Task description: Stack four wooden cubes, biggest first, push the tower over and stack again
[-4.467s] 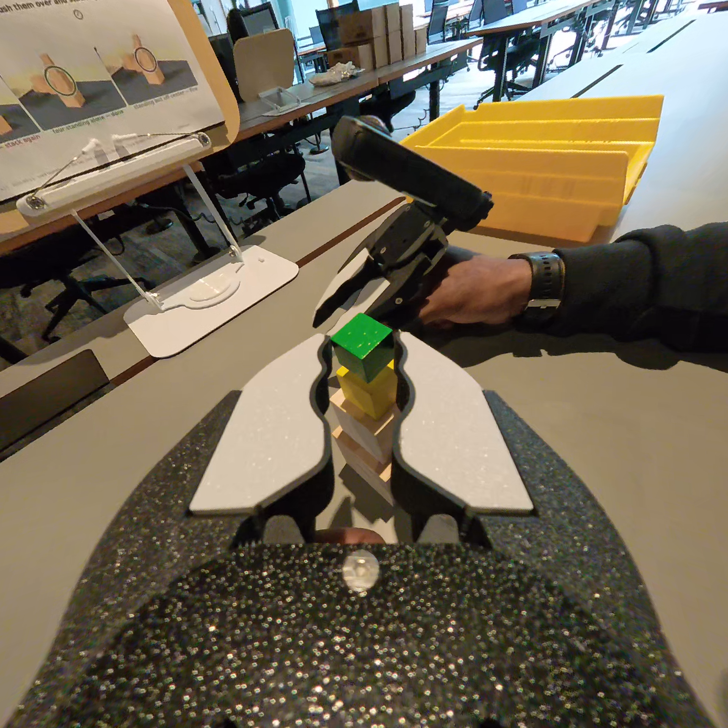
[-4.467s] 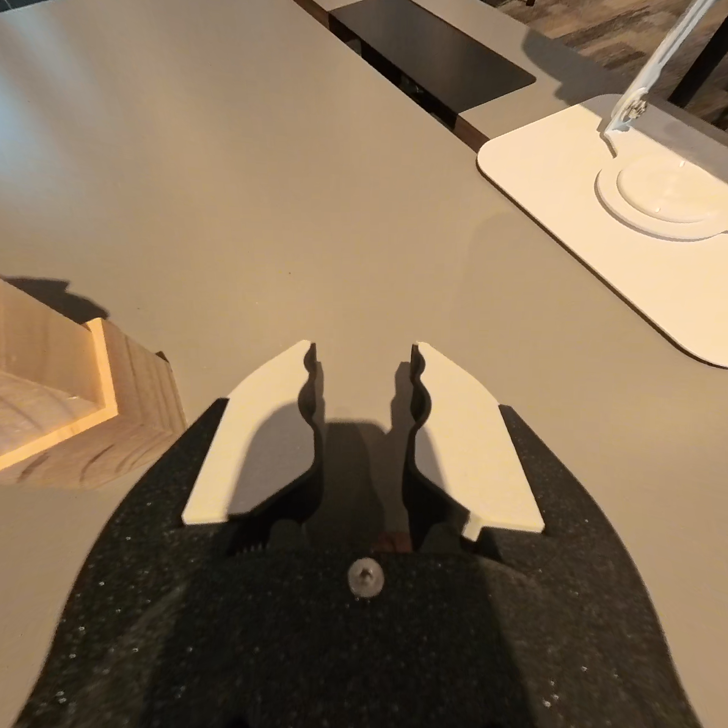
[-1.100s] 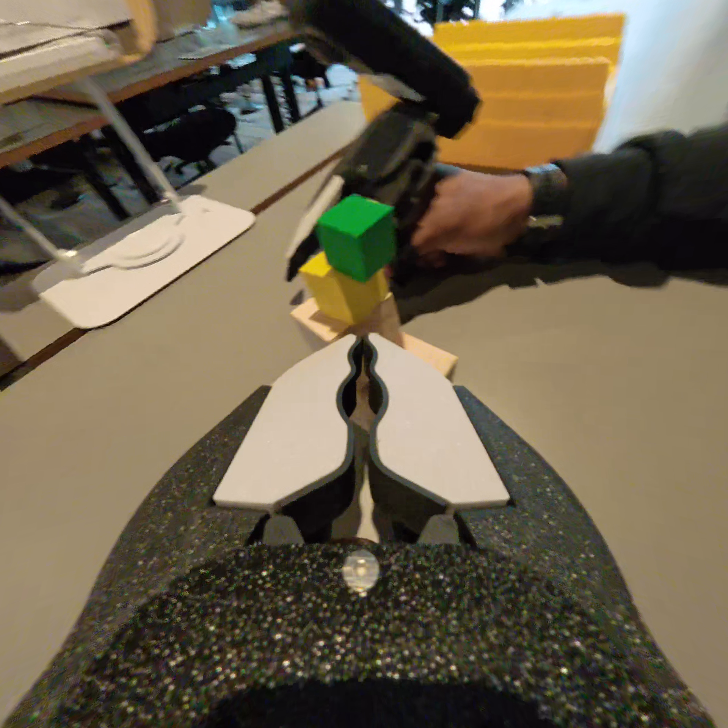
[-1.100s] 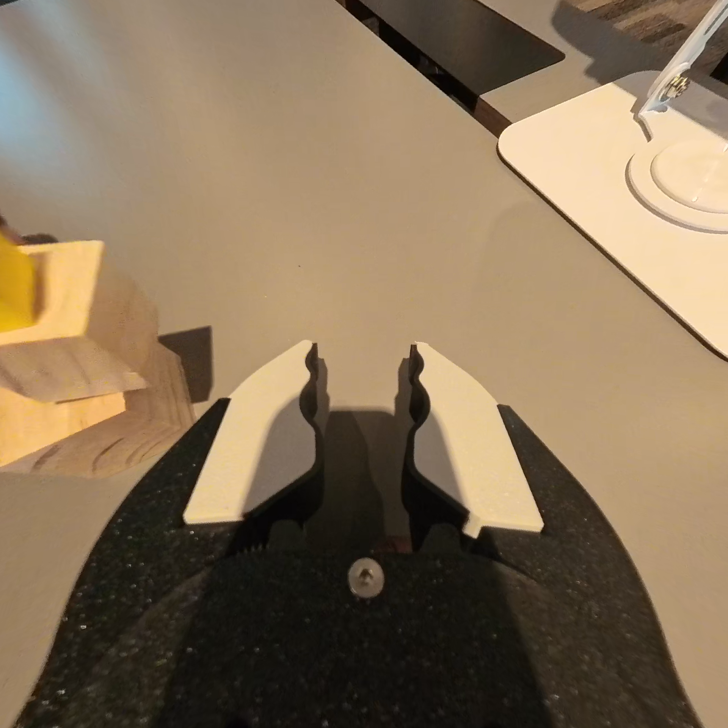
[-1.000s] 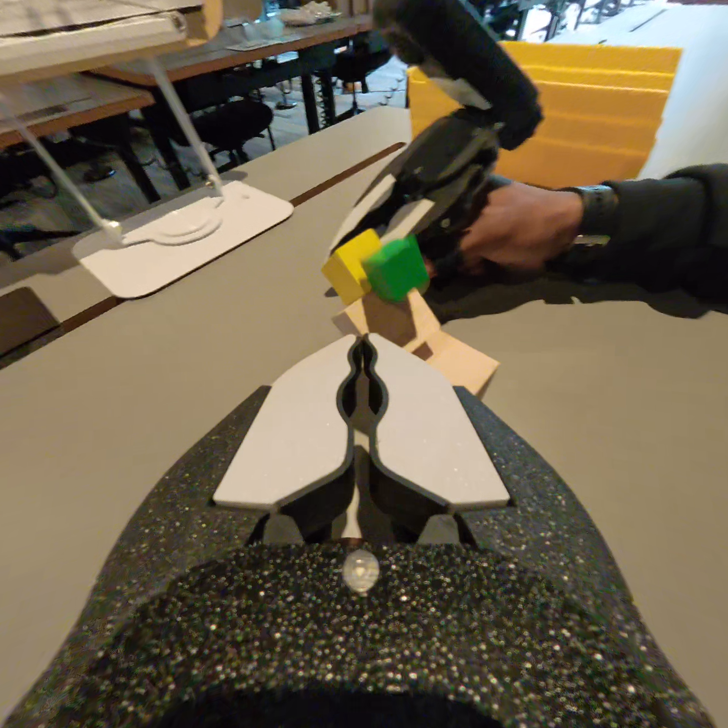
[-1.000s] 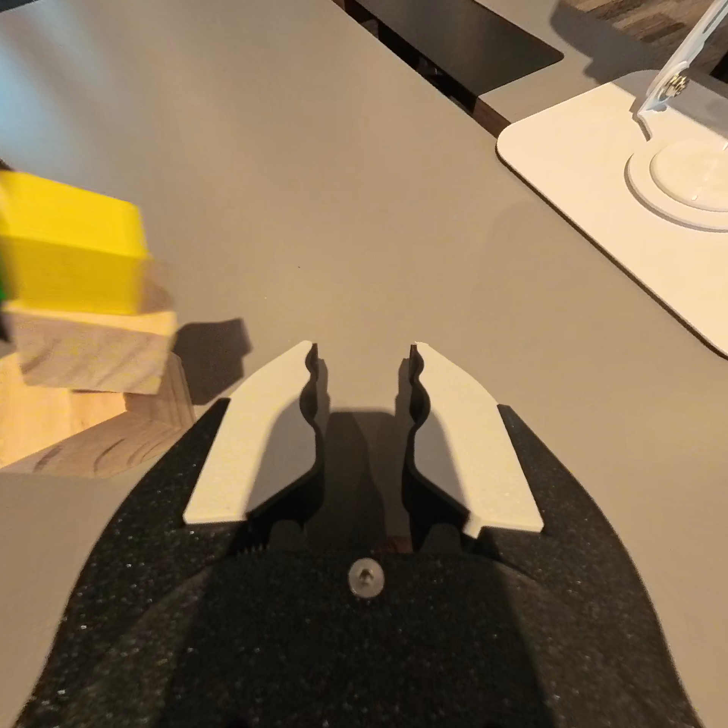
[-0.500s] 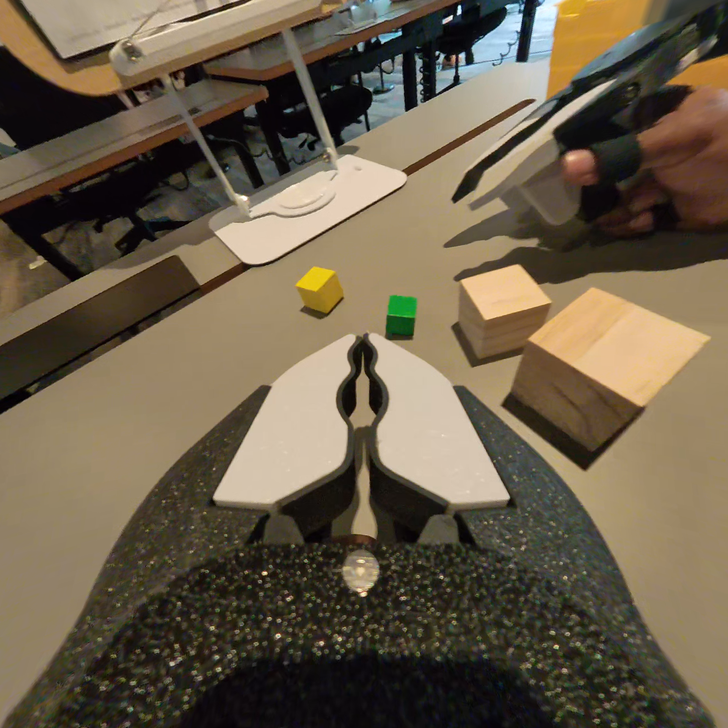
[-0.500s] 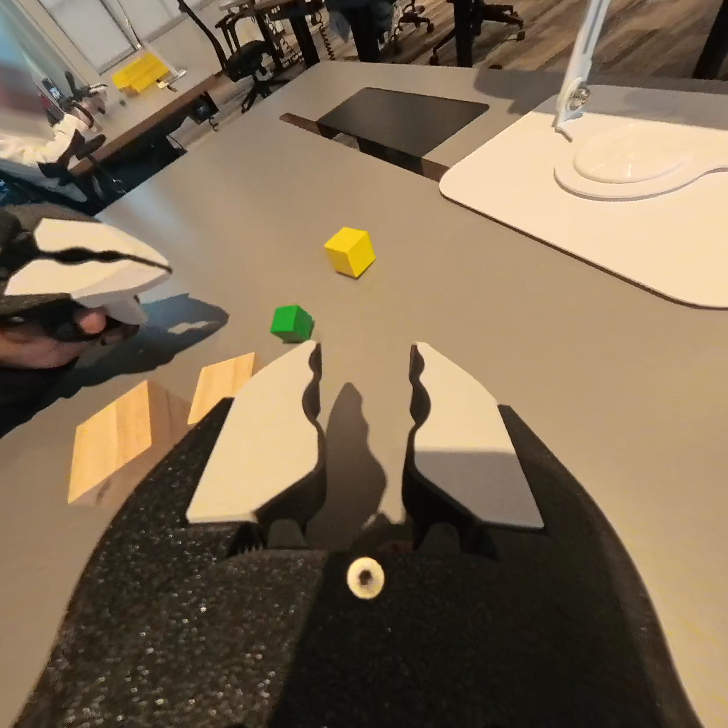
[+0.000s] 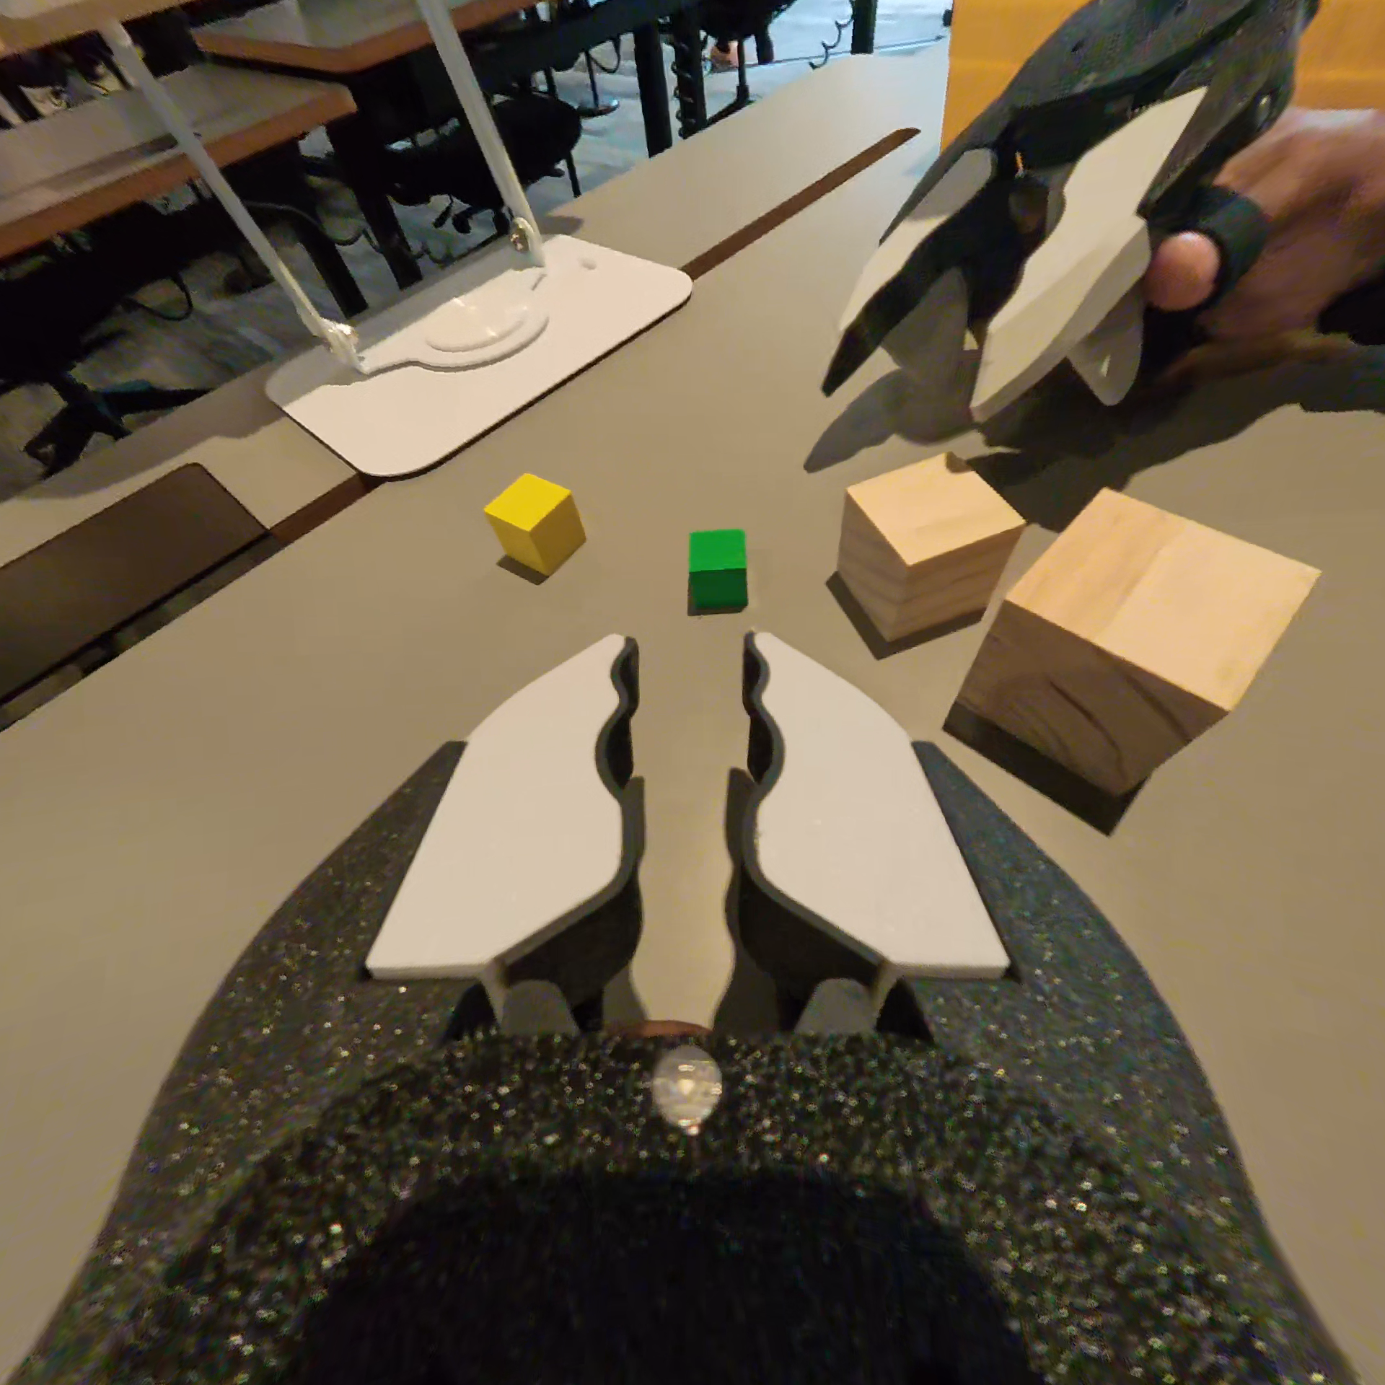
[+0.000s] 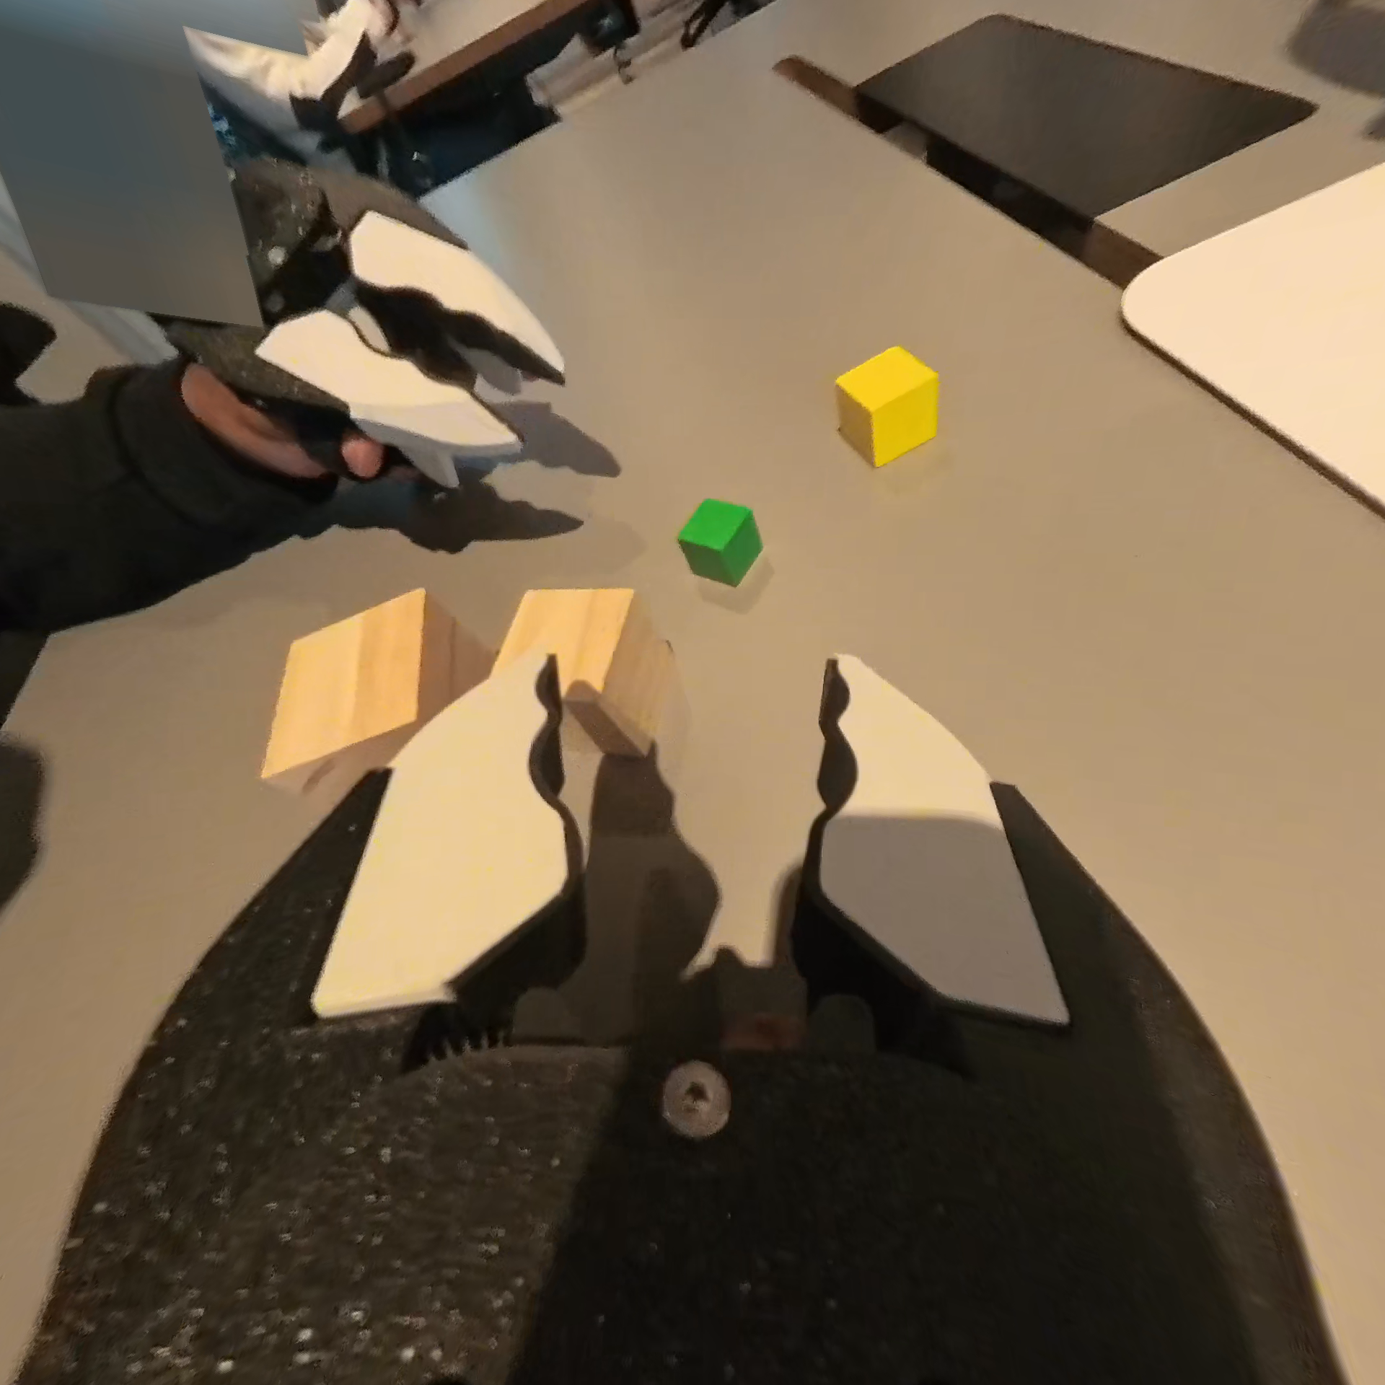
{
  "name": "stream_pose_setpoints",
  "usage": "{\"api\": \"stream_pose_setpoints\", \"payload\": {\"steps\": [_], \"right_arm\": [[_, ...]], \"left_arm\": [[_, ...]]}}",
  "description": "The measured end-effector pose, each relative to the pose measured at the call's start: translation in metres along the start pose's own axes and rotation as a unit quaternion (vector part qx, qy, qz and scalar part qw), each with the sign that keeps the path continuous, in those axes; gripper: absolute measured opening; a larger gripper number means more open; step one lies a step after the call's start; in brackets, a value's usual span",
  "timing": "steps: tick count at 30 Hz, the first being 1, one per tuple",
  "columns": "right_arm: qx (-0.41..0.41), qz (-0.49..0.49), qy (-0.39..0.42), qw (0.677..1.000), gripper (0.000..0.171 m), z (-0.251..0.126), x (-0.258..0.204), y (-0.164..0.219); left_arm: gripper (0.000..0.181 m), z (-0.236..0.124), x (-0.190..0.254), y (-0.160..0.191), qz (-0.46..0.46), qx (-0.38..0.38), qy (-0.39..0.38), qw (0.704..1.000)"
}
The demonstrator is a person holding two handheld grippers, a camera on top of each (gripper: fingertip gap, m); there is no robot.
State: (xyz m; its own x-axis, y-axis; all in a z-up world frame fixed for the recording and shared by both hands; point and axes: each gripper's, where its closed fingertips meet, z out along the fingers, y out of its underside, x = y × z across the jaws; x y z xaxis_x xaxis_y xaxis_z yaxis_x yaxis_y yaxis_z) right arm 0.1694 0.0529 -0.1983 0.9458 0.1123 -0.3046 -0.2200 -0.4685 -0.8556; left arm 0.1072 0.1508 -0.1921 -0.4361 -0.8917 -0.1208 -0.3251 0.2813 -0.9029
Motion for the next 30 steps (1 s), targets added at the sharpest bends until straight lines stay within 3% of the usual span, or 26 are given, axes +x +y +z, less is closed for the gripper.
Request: {"api": "stream_pose_setpoints", "payload": {"steps": [7,10,14,22,30], "right_arm": [[-0.081,-0.095,0.019,0.992,0.073,0.015,-0.013,0.021],[-0.105,-0.117,0.077,0.984,0.064,0.018,-0.002,0.026],[-0.082,-0.064,0.162,0.981,0.052,0.012,0.023,0.018],[-0.043,-0.051,0.029,0.997,0.069,0.010,-0.006,0.011],[-0.104,-0.152,0.074,0.980,0.069,0.022,-0.012,0.026]], "left_arm": [[0.026,0.001,0.004,0.002,0.016,-0.007,0.002,1.000],[0.026,0.001,0.004,0.002,0.018,-0.008,0.000,1.000],[0.026,0.002,0.004,0.002,0.020,-0.010,-0.003,1.000],[0.026,0.003,0.005,0.003,0.029,-0.016,-0.005,0.999],[0.026,0.004,0.007,0.005,0.039,-0.021,-0.006,0.999]]}}
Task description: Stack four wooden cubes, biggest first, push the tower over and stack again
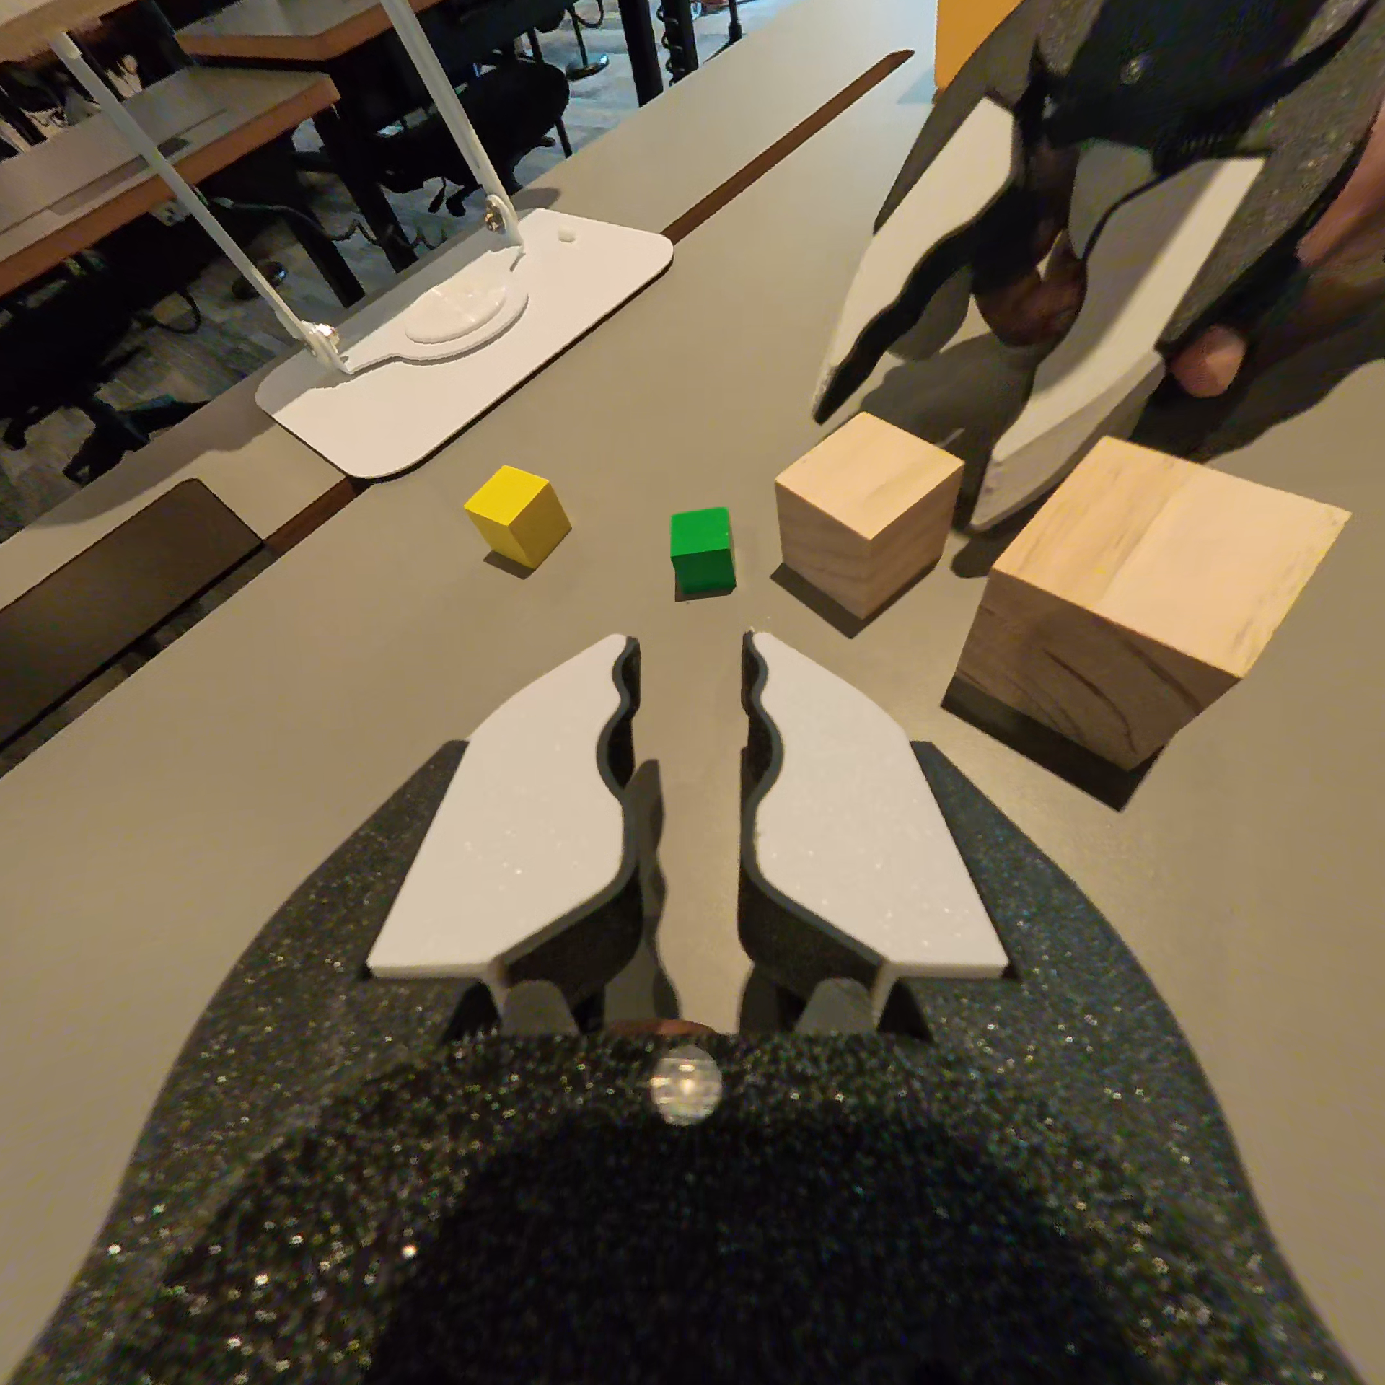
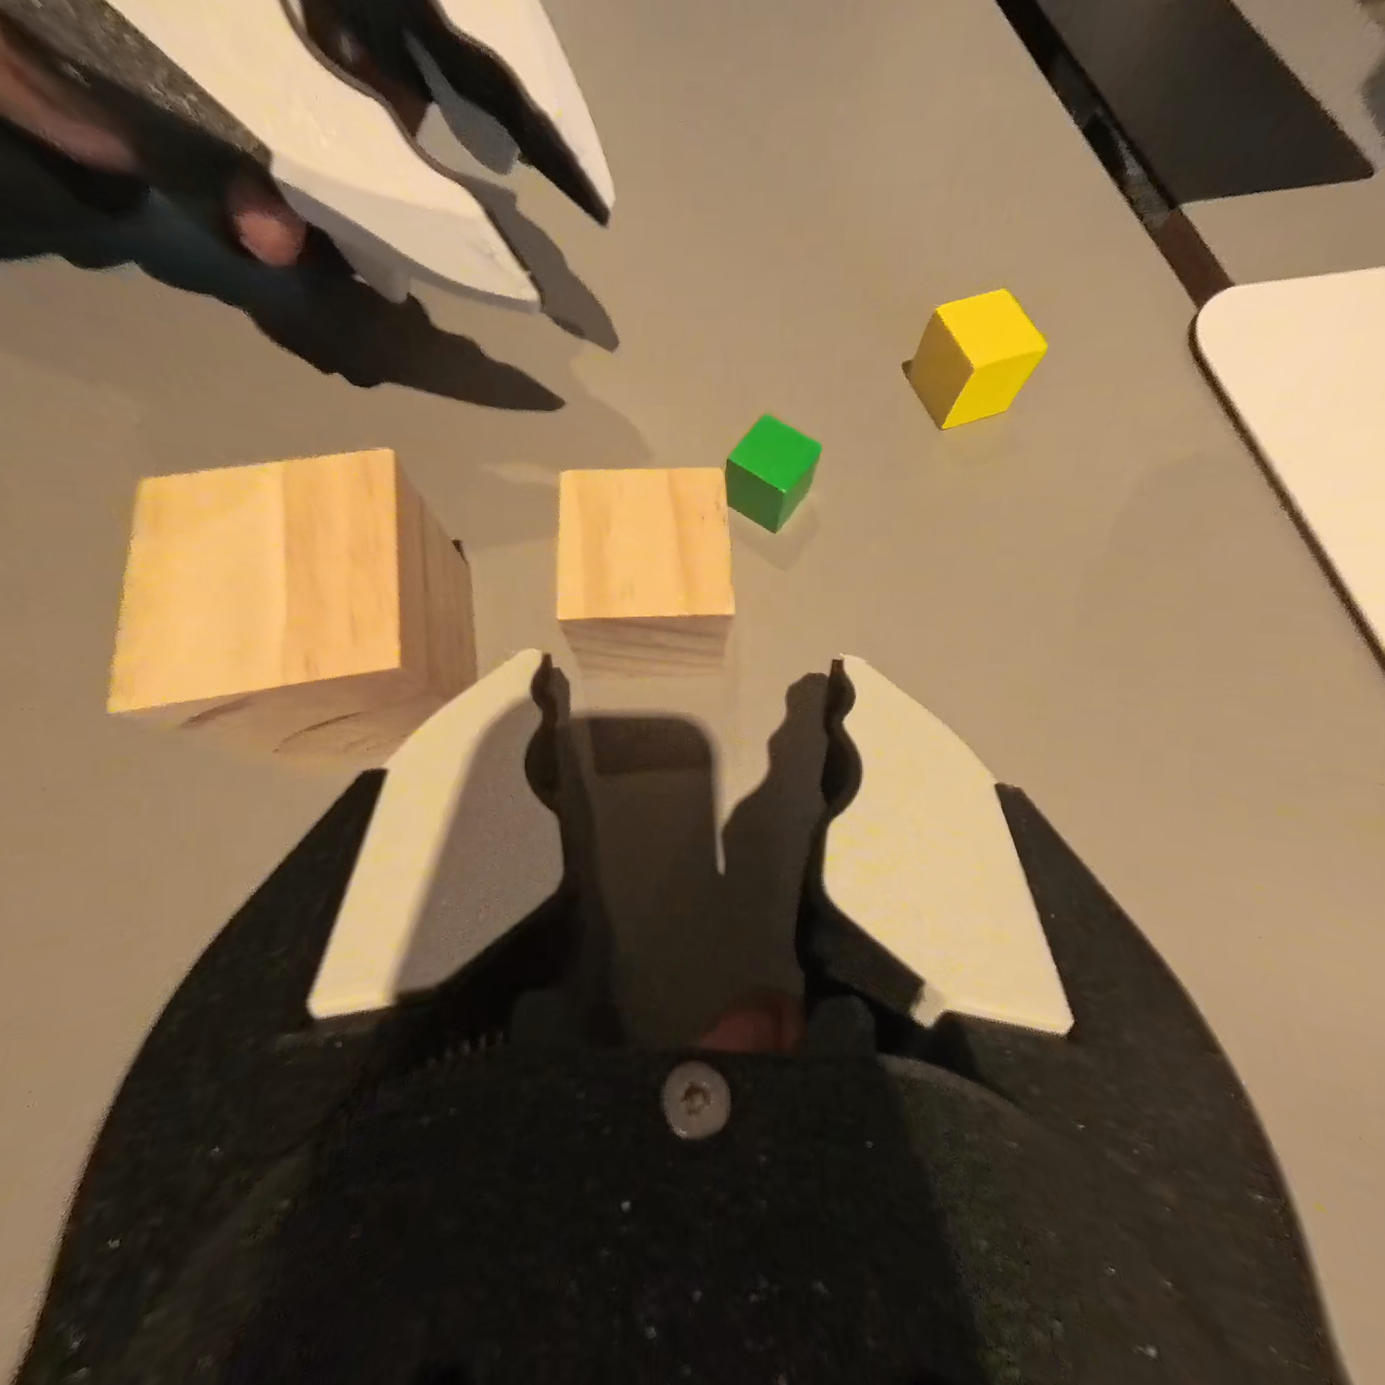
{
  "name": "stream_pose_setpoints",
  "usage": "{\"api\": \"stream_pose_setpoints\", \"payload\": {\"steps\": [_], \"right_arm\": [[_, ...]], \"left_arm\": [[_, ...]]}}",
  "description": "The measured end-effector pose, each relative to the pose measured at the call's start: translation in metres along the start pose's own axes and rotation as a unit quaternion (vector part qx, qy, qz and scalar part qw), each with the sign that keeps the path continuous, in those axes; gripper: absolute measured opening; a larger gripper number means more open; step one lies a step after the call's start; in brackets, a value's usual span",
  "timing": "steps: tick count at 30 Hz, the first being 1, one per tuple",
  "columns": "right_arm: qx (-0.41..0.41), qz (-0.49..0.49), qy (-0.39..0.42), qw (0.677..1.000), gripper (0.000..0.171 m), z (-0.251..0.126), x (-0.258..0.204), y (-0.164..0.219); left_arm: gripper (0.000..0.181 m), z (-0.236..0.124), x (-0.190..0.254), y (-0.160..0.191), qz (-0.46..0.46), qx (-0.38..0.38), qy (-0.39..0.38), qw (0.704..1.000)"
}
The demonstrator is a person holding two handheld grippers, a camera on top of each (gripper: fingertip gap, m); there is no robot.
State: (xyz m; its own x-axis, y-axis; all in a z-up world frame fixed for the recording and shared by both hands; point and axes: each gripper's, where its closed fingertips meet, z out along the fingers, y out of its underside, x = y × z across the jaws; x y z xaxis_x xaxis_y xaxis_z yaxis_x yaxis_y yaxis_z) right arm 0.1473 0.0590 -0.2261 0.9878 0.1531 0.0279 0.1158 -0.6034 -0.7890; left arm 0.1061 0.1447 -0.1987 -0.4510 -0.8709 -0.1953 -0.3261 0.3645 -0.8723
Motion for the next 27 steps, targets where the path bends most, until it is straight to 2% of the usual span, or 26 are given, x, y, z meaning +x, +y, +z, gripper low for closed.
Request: {"api": "stream_pose_setpoints", "payload": {"steps": [5,19,27], "right_arm": [[0.000,-0.002,0.032,1.000,0.067,0.000,0.006,-0.001],[0.017,-0.015,0.021,1.000,0.066,0.002,-0.002,-0.009],[0.025,-0.025,0.012,0.999,0.050,0.001,-0.006,-0.011]], "left_arm": [[0.026,0.001,0.001,0.001,0.006,-0.004,-0.001,1.000],[0.025,0.002,0.004,0.003,0.019,-0.012,-0.003,1.000],[0.025,0.003,0.005,0.004,0.029,-0.017,-0.004,0.999]]}}
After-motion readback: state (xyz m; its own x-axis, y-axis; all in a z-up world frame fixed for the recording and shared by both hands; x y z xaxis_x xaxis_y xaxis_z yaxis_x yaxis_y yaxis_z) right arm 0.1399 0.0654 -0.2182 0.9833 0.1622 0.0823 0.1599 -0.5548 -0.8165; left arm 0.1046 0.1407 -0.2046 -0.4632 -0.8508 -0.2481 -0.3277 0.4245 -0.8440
